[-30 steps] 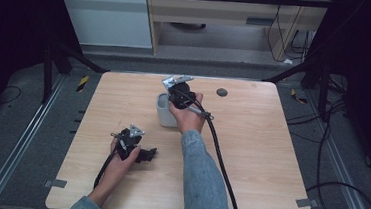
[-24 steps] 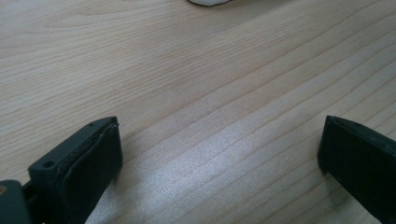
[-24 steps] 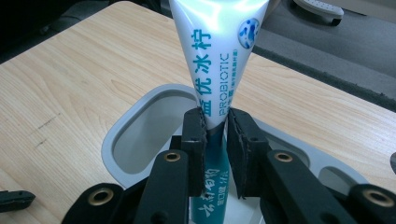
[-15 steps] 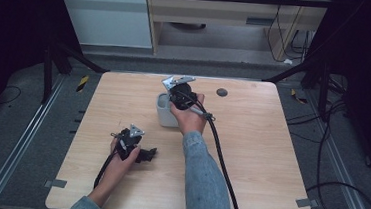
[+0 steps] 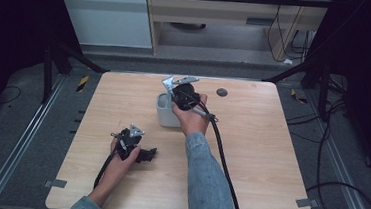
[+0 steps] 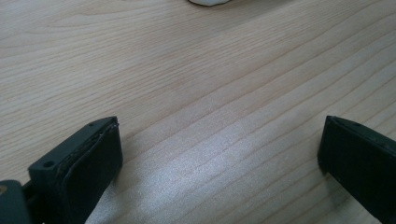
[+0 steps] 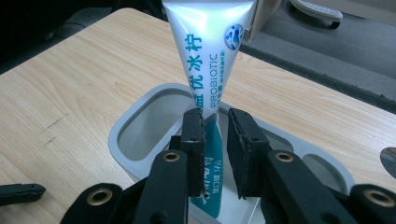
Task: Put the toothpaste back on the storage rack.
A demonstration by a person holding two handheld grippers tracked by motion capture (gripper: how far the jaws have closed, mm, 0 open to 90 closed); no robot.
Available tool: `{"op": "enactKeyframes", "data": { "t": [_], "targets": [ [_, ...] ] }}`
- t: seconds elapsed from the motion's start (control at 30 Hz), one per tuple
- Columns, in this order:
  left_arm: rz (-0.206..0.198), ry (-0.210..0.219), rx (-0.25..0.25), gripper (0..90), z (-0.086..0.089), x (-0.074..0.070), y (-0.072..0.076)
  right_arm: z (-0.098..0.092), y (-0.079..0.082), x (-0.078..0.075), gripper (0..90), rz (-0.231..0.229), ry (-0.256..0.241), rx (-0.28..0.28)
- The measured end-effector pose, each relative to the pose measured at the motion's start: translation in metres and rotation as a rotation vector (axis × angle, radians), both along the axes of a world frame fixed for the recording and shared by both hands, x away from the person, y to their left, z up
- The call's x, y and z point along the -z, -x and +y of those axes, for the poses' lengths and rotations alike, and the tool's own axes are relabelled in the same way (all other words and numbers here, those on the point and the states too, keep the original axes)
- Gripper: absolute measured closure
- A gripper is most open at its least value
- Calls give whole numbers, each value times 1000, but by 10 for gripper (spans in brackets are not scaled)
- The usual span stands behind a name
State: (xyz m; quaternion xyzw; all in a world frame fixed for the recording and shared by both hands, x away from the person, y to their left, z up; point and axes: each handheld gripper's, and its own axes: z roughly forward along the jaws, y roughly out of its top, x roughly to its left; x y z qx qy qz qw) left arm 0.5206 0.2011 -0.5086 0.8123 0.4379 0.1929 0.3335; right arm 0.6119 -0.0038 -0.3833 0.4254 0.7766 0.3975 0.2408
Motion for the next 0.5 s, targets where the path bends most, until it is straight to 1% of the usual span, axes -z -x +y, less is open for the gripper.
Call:
{"op": "enactKeyframes", "data": {
  "t": [0.5],
  "targets": [
    [0,0,0,0,0,0,0,-5,6,-7,763,-12,3,-8]
  ]
}}
